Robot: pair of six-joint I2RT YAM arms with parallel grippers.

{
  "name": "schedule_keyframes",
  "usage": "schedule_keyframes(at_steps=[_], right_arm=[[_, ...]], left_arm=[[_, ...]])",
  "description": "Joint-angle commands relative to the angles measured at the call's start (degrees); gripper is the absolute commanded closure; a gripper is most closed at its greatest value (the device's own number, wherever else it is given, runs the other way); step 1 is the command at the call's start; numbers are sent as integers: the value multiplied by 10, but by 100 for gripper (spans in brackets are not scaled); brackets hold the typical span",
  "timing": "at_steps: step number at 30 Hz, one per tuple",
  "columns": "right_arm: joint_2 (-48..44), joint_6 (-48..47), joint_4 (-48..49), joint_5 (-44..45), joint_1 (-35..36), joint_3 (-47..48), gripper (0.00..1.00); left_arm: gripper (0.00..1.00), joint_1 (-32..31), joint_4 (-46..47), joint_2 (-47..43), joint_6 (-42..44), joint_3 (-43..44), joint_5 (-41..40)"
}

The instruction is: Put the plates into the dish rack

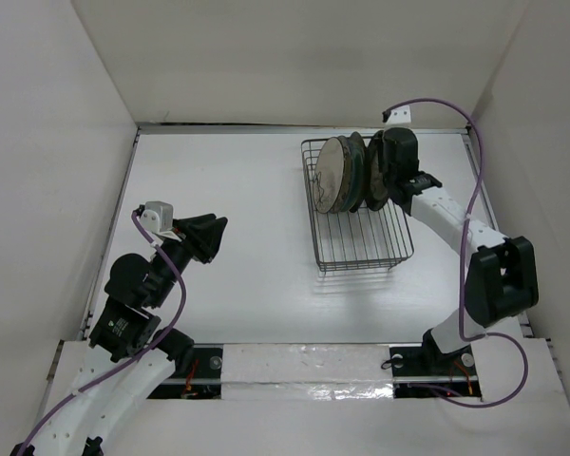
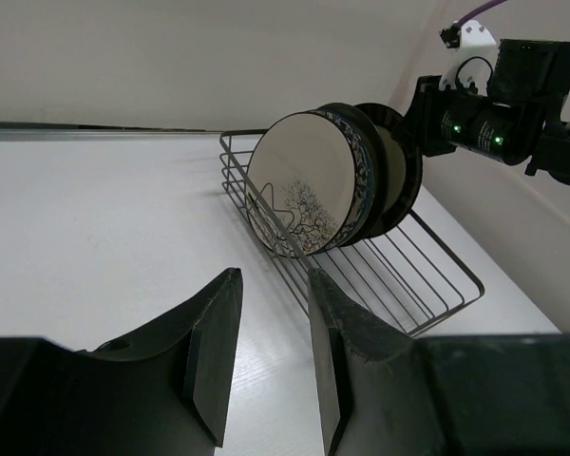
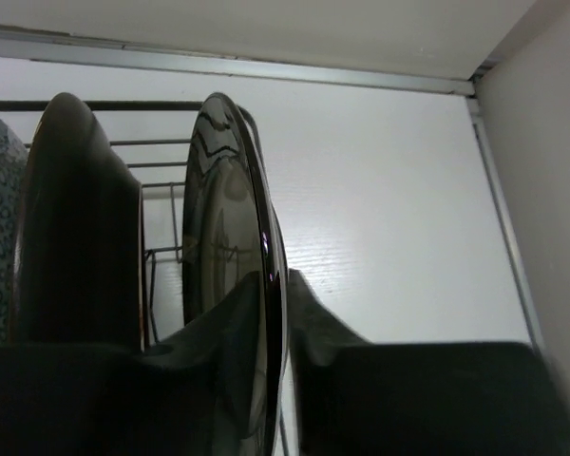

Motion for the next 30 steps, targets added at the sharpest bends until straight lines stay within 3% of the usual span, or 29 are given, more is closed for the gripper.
schedule_keyframes(at_steps=[1, 2, 5, 6, 9, 14, 22, 25, 30], right_arm=[[-19, 27, 78, 40, 2, -11, 63], [-30, 34, 83, 40, 2, -13, 49], [-48, 51, 82, 40, 7, -12, 36], [-55, 69, 82, 48, 7, -13, 26], [-100, 93, 92, 48, 12, -27, 9], [-212, 159, 110, 71, 17, -82, 7], [-472, 269, 273, 95, -8, -331, 29], [-516, 297, 286, 76, -45, -381, 30], [-503, 332, 268, 26, -89, -395, 31]], left_arm=[[69, -3, 25, 7, 7, -1, 3], [69, -3, 25, 10, 8, -1, 2], [69, -3, 25, 15, 8, -2, 4], [69, -3, 25, 16, 9, -1, 3], [68, -3, 24, 22, 11, 0, -1], [68, -3, 25, 17, 15, -2, 10], [67, -3, 43, 15, 15, -7, 10], [67, -3, 48, 17, 15, -5, 18], [67, -3, 46, 20, 16, -9, 18]])
